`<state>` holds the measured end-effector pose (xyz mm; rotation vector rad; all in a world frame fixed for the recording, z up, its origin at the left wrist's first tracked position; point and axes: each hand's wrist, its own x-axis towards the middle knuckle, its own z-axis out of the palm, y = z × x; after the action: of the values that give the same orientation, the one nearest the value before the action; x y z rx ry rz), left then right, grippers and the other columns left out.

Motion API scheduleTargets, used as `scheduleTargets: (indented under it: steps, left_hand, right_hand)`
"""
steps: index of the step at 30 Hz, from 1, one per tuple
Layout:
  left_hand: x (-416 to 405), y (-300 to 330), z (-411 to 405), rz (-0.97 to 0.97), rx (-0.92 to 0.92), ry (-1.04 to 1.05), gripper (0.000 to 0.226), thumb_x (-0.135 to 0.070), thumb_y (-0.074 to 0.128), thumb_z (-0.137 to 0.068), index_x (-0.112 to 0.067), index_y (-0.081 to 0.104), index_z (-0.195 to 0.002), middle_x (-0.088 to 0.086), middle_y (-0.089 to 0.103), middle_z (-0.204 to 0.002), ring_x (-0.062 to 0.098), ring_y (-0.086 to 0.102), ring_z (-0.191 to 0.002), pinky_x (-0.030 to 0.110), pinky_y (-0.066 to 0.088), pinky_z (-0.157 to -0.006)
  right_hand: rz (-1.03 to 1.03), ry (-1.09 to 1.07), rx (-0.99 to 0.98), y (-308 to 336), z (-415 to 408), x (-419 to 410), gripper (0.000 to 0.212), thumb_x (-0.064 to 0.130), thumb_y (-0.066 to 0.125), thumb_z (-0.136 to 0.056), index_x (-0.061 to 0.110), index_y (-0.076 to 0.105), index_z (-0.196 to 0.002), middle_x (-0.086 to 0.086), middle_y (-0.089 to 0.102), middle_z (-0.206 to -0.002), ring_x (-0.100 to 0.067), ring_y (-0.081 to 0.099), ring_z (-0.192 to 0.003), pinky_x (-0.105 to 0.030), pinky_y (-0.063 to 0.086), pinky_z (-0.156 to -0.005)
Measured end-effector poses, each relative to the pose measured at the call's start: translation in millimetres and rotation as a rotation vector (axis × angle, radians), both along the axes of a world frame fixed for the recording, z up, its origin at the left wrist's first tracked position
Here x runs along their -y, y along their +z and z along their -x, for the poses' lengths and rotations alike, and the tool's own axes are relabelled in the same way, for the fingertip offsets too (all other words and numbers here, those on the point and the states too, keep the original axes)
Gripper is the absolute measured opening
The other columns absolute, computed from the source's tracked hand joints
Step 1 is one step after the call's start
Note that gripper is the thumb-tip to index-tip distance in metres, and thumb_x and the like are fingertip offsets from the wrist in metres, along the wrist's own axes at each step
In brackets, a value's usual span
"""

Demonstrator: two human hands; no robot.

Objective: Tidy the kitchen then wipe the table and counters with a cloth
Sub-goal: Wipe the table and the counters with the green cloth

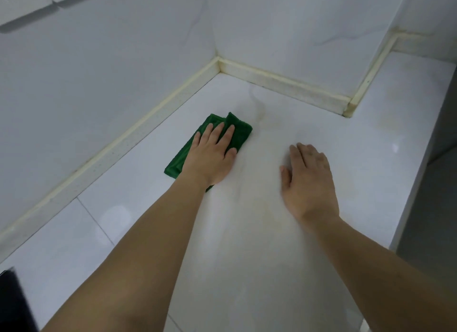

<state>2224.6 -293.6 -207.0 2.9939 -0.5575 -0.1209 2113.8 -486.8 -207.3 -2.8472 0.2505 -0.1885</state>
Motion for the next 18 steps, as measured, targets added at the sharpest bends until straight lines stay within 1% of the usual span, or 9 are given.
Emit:
scheduleTargets:
  steps: [2, 5, 9, 11, 14, 18]
  left_hand:
    - [14.0, 0.0, -16.7, -0.002, 0.008, -0.015, 0.058, -0.045, 0.019, -0.101, -0.033, 0.001, -0.154, -0.004, 0.001, -0.163, 0.016, -0.007, -0.149, 0.039, -0.006, -0.120]
    - [33.9, 0.6, -40.3, -0.006, 0.014, -0.023, 0.058, -0.046, 0.020, -0.101, -0.032, 0.002, -0.155, -0.002, 0.002, -0.163, 0.018, -0.005, -0.149, 0.041, -0.004, -0.121]
    - [61.5, -0.9, -71.8, -0.011, 0.008, -0.032, 0.059, -0.046, 0.020, -0.100, -0.031, 0.003, -0.155, -0.001, 0.003, -0.163, 0.020, -0.003, -0.149, 0.042, -0.003, -0.121]
    - [72.1, -0.8, -84.0, -0.006, 0.011, -0.029, 0.059, -0.045, 0.020, -0.100, -0.030, 0.004, -0.155, -0.001, 0.004, -0.163, 0.020, -0.003, -0.149, 0.043, -0.002, -0.121]
    - [85.3, 0.5, -101.4, 0.001, 0.005, -0.034, 0.060, -0.045, 0.020, -0.099, -0.030, 0.005, -0.155, -0.001, 0.004, -0.163, 0.020, -0.002, -0.149, 0.043, -0.001, -0.121]
    - [98.9, 2.8, -120.9, 0.012, 0.005, -0.036, 0.059, -0.044, 0.021, -0.099, -0.030, 0.007, -0.155, -0.001, 0.005, -0.163, 0.020, -0.002, -0.149, 0.043, -0.001, -0.121]
  right_hand:
    - [0.009, -0.009, -0.032, -0.7, -1.3, 0.3, 0.053, 0.032, 0.031, -0.102, 0.005, 0.032, -0.147, -0.013, 0.032, -0.153, -0.027, 0.023, -0.144, -0.039, 0.008, -0.121]
    - [-0.009, -0.012, -0.036, 0.7, -3.5, 0.3, 0.051, 0.031, 0.032, -0.101, 0.005, 0.036, -0.145, -0.013, 0.034, -0.152, -0.027, 0.024, -0.144, -0.038, 0.008, -0.121]
    - [-0.005, -0.019, -0.069, -3.3, -6.1, 2.7, 0.052, 0.031, 0.031, -0.101, 0.005, 0.036, -0.145, -0.013, 0.033, -0.153, -0.027, 0.025, -0.144, -0.039, 0.009, -0.121]
    - [0.006, -0.029, -0.058, -5.8, -6.1, 1.9, 0.051, 0.031, 0.028, -0.100, 0.005, 0.041, -0.143, -0.014, 0.038, -0.150, -0.029, 0.030, -0.141, -0.041, 0.013, -0.120]
    - [0.015, -0.058, -0.009, -7.8, -7.2, 0.7, 0.055, 0.032, 0.026, -0.095, 0.002, 0.052, -0.134, -0.016, 0.050, -0.140, -0.031, 0.043, -0.133, -0.044, 0.026, -0.115]
    - [0.021, -0.065, 0.025, -8.6, -8.6, -0.4, 0.054, 0.031, 0.028, -0.094, 0.002, 0.055, -0.130, -0.016, 0.054, -0.136, -0.032, 0.047, -0.130, -0.046, 0.031, -0.113]
